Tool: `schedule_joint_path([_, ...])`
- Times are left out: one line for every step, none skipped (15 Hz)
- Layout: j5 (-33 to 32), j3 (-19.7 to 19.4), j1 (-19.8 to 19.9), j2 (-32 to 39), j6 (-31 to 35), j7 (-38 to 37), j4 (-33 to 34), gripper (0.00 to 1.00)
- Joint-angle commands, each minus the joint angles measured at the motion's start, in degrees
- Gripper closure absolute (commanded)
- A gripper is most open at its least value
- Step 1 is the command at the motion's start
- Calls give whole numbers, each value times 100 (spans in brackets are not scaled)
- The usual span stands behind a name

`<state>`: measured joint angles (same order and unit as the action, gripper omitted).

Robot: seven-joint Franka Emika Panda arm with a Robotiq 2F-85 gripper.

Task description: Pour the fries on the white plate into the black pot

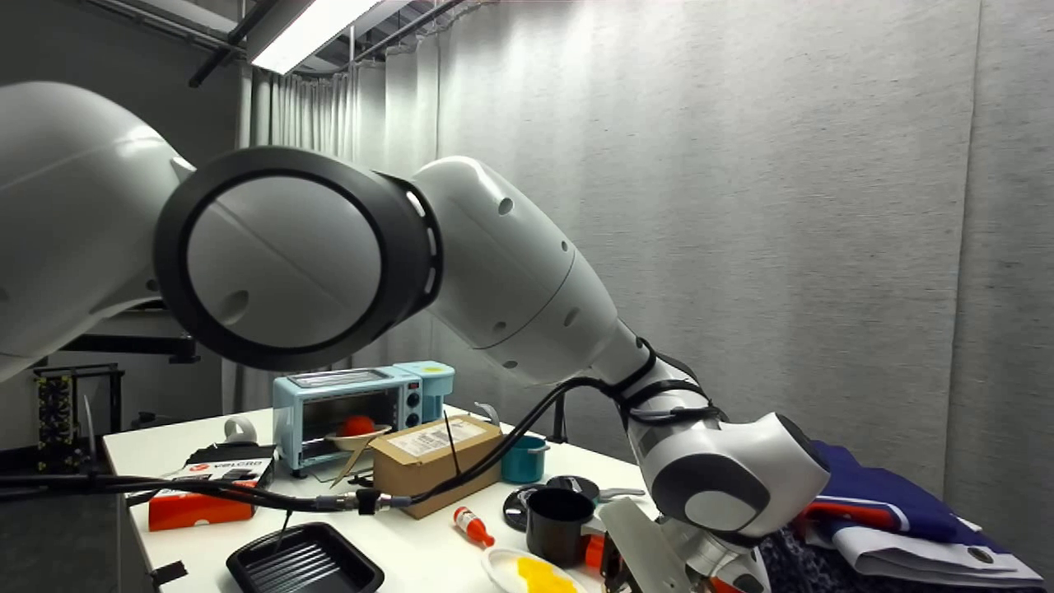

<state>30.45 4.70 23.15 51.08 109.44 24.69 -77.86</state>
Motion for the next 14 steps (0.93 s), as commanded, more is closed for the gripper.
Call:
schedule_joint_path([-162, -39, -65, 254, -224, -149, 371, 57])
schedule_joint_path([-180, -32, -80, 278, -215, -150, 382, 50])
schedule_joint_path([-204, -32, -75, 294, -233, -133, 387, 41])
schedule_joint_path([-236, -33, -58, 306, -263, -78, 400, 35])
schedule_joint_path([-230, -10, -54, 317, -298, -43, 412, 28])
schedule_joint_path([-218, 20, -85, 342, -313, -49, 434, 20])
schedule_joint_path([-217, 31, -103, 354, -332, -55, 452, 12])
schedule_joint_path([-226, 29, -86, 340, -385, -31, 455, 5])
schedule_joint_path([-226, 40, -83, 350, -430, -18, 470, 0])
schedule_joint_path([-233, 39, -85, 359, -487, -26, 488, 0])
schedule_joint_path([-237, 35, -85, 368, -537, -34, 503, 0])
schedule_joint_path([-228, 45, -60, 393, -642, -23, 549, 0])
schedule_joint_path([-222, 46, -46, 392, -692, -21, 565, 0])
schedule_joint_path([-211, 51, -22, 396, -776, -9, 604, 0])
